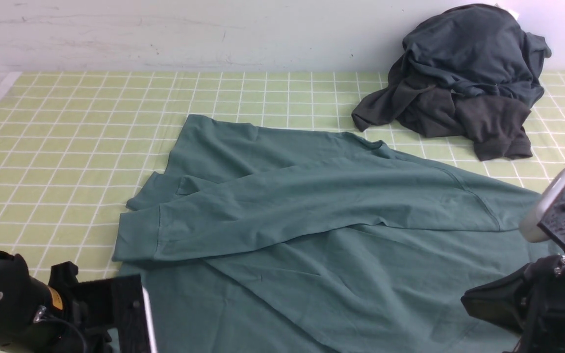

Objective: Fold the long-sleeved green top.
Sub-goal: Use both arms simultaneously to clamp the lower edge of the clothing fabric

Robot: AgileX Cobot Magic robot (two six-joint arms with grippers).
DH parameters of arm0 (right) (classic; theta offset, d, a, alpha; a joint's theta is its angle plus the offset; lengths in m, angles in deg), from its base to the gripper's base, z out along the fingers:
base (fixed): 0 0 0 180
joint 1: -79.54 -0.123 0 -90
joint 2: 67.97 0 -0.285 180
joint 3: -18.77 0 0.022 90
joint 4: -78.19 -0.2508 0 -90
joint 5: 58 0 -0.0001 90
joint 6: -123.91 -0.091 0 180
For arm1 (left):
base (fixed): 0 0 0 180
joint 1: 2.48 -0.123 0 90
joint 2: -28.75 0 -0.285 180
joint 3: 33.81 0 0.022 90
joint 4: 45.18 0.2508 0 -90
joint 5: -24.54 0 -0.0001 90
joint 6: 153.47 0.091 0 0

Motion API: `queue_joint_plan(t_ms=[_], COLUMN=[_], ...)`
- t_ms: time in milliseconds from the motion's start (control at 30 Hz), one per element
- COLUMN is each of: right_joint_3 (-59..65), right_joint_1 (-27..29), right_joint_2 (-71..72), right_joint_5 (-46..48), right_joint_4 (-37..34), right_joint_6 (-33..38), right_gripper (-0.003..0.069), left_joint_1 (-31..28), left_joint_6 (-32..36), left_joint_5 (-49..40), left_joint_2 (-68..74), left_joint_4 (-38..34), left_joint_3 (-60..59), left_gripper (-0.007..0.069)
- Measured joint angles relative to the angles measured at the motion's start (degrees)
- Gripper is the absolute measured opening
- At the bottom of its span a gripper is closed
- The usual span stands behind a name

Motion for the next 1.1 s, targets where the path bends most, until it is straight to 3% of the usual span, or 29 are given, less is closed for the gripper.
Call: queue_joint_plan(t_ms=[167, 267, 433, 567, 633, 900, 1100], right_joint_3=[-0.31, -0.76, -0.76, -0.76, -0.76, -0.88, -0.95], right_joint_1=[-3.4, -4.72, -5.81, -5.94, -5.94, -5.42, -3.67], right_joint_2=[-0.5, -4.97, -12.96, -19.24, -21.29, -24.59, -28.66], right_joint_5=[-1.55, -1.27, -0.4, 0.06, 0.77, 0.08, -4.8], right_joint_4=[0.7, 6.23, 18.09, 33.74, 40.42, 50.99, 55.01], right_joint_6=[3.64, 3.83, 3.74, 0.29, -2.86, -7.62, -10.09], right_gripper=[-0.0014, 0.0005, 0.0127, 0.0294, 0.0342, 0.0363, 0.0293], left_joint_1=[0.0, 0.0, 0.0, 0.0, 0.0, 0.0, 0.0], left_joint_6=[-10.14, -13.96, -14.7, -14.75, -14.75, -14.75, -14.37], left_joint_5=[-0.46, -0.81, -0.86, -0.81, -0.81, -0.66, -0.43], left_joint_2=[-0.62, -0.62, -0.62, -0.62, -0.62, -0.62, -0.62], left_joint_4=[-2.93, -2.87, -2.81, -3.98, -5.55, -9.88, -12.39], left_joint_3=[-0.02, -0.02, -0.02, -0.02, -0.02, -0.02, -0.02], left_gripper=[0.002, 0.002, 0.002, 0.002, 0.002, 0.002, 0.002])
